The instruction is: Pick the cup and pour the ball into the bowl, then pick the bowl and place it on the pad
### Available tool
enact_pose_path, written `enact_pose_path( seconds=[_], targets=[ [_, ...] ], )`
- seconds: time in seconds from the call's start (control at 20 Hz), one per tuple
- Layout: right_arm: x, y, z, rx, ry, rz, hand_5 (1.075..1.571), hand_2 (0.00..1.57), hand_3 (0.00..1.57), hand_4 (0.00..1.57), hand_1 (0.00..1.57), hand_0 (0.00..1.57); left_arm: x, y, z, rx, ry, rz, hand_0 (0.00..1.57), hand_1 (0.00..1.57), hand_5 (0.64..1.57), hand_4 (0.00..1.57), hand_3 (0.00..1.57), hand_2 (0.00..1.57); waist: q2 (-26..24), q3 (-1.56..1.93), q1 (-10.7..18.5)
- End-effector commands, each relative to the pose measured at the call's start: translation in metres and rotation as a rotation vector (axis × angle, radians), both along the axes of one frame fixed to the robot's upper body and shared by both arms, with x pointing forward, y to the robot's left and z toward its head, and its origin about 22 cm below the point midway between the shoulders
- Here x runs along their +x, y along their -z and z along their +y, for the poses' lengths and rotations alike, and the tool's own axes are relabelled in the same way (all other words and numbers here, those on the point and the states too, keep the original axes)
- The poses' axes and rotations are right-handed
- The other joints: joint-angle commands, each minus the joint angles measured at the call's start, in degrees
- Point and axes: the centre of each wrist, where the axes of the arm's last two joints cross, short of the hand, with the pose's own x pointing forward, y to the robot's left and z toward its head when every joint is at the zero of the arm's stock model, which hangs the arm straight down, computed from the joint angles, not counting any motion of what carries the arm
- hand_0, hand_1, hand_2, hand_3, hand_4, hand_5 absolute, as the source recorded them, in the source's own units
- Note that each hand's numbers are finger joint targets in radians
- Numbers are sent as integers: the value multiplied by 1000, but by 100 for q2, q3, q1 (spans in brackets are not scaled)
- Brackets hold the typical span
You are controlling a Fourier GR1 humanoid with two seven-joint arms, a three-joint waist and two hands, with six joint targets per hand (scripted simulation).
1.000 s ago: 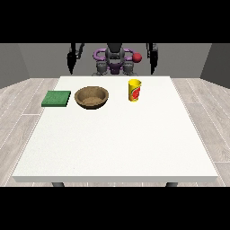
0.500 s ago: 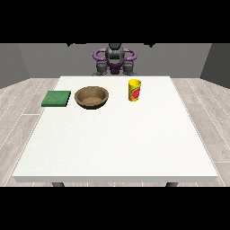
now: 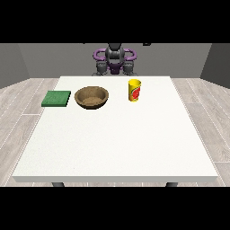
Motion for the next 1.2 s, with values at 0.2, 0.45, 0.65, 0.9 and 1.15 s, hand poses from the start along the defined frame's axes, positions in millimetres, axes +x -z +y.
enact_pose_path(
  seconds=[0.2,0.45,0.65,0.9,1.15],
  targets=[
    [18,0,15,17,-41,-238,1551,0,225,727,0,0,33,-12,-23,67,-13,-271,0,0,1537,575,0,0,1724,-1,-103],
    [28,4,-2,22,5,-362,1543,0,0,691,0,0,43,13,18,107,-19,-372,0,0,1487,551,0,0,2597,-3,29],
    [23,-4,-16,-2,-50,-390,1547,0,0,678,0,0,50,58,29,106,-80,-383,0,0,1484,407,0,0,2819,-6,-326],
    [27,-1,-37,2,-41,-362,1560,0,0,671,0,0,57,100,27,134,-39,-296,0,0,1457,41,0,0,2590,-4,-344],
    [34,41,-52,-4,-11,-259,1559,0,0,665,0,0,72,111,23,138,27,-218,0,0,1436,108,0,0,2099,-3,-67]
  ],
)
